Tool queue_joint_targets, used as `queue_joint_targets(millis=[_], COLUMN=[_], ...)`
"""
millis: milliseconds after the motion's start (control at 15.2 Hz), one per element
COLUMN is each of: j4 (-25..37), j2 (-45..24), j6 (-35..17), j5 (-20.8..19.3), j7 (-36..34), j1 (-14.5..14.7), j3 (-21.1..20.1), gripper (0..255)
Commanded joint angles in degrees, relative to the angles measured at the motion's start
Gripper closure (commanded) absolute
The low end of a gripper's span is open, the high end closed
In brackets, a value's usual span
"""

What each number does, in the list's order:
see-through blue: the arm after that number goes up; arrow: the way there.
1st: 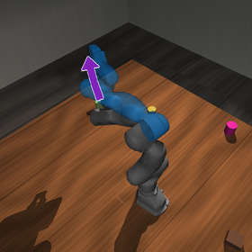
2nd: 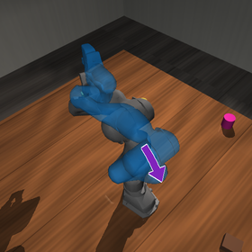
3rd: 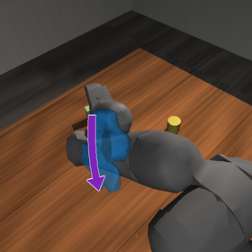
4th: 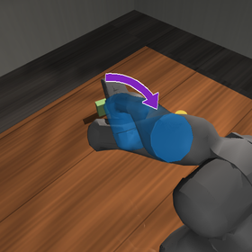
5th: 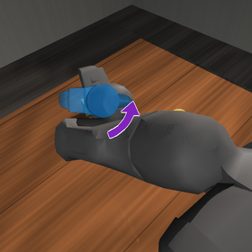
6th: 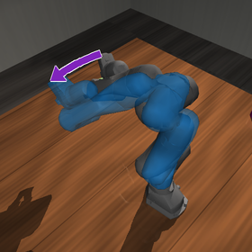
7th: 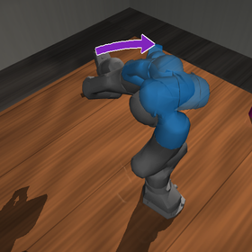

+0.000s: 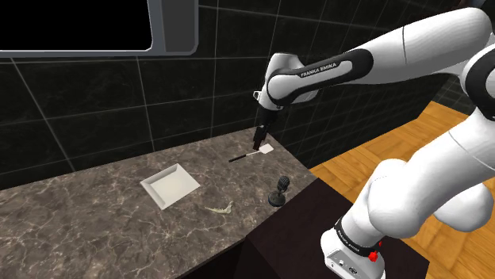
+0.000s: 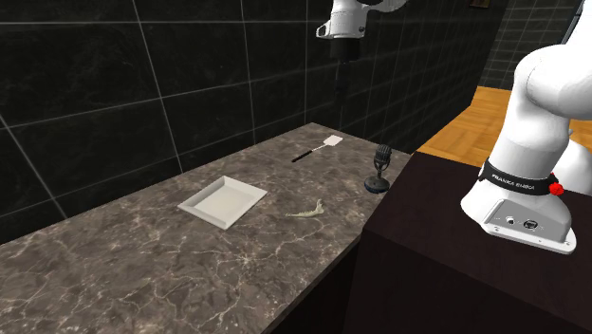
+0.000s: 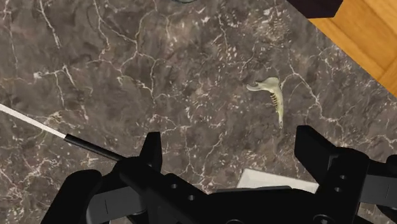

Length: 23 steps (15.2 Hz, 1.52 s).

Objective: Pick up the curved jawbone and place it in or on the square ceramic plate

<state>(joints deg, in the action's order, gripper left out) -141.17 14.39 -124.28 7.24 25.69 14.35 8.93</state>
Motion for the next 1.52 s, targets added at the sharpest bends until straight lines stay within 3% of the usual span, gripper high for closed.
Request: queue_joint_targets(millis=[0,396,858,1452], j4=[0.5,3.2,8.0,13.2], j2=[-3.8,-14.9,-27.3,-39.2], j6=[-2.2,-6.8,-9.9,-12.9], j5=[2.4,10.2,18.4,23.7], j7=[3.4,13.7,24.8,33.4], j1=[1.5,5.0,7.1,8.3], j3=[0.1,-1.2,-5.6,-11.2], gripper=[0,0,0,0])
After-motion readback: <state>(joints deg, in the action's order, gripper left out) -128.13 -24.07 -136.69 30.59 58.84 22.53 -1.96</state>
